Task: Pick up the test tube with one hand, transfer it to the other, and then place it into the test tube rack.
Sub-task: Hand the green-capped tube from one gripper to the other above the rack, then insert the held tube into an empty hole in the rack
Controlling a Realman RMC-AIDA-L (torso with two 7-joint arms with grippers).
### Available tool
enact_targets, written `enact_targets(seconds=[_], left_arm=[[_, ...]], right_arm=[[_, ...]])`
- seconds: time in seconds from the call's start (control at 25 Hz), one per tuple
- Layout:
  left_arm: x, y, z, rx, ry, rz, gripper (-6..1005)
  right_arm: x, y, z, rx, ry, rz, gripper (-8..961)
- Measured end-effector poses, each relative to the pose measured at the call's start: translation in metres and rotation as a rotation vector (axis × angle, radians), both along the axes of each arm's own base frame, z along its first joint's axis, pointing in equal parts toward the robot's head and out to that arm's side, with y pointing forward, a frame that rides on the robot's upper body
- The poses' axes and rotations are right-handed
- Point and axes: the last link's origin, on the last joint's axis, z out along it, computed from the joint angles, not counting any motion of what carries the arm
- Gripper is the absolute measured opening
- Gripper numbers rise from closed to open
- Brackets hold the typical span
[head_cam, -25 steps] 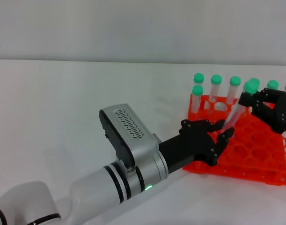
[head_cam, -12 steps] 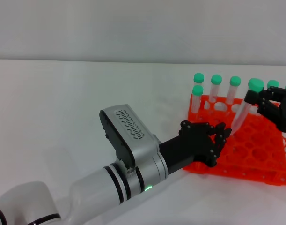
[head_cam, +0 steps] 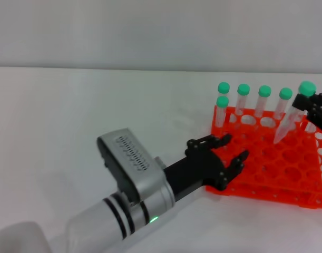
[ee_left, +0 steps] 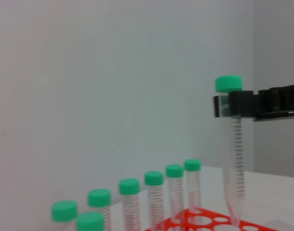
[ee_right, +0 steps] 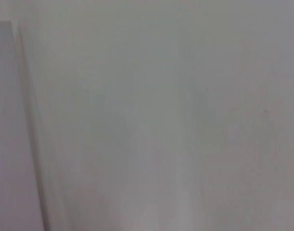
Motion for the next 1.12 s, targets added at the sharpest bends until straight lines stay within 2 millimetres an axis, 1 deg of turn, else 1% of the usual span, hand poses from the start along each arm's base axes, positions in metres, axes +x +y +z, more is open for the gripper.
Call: enact_targets(seconds=[0.16, 0.28, 0.36, 0.44, 0.6, 0.76, 0.8, 0.84, 0.92, 1.12], left_arm=[[-0.009, -0.009, 0.006, 0.032, -0.04, 0.024, 468], [-0.02, -0.021, 0.014, 0.067, -0.089, 0.031, 535], [-0.033, -0.034, 0.022, 0.106, -0.126, 0.057, 580], [-0.047, -0.046, 0.032, 0.16, -0.167, 0.106, 625], [-0.081, -0.062, 0.056, 0.305, -0.229, 0.246, 714], [-0.111, -0.068, 0.077, 0.423, -0.25, 0.364, 858], [-0.115, -0.069, 0.08, 0.438, -0.25, 0.38, 894], [-0.122, -0.069, 0.084, 0.463, -0.251, 0.411, 894], [-0.129, -0.07, 0.088, 0.485, -0.252, 0.445, 894], [-0.138, -0.071, 0.094, 0.497, -0.265, 0.481, 894]], right_arm=[[0.005, 0.0, 0.006, 0.04, -0.005, -0.016, 206], [0.009, 0.001, 0.011, 0.077, -0.002, -0.03, 206], [0.009, 0.001, 0.009, 0.09, -0.002, -0.033, 206], [0.006, 0.002, 0.004, 0.102, -0.003, -0.029, 205], [-0.003, 0.008, -0.006, 0.115, -0.008, -0.01, 205], [-0.017, 0.021, -0.022, 0.105, -0.011, 0.012, 205], [-0.02, 0.024, -0.026, 0.107, -0.016, 0.021, 205], [-0.023, 0.026, -0.03, 0.11, -0.024, 0.026, 205], [-0.026, 0.031, -0.037, 0.12, -0.039, 0.031, 205], [-0.031, 0.037, -0.051, 0.148, -0.068, 0.029, 205]])
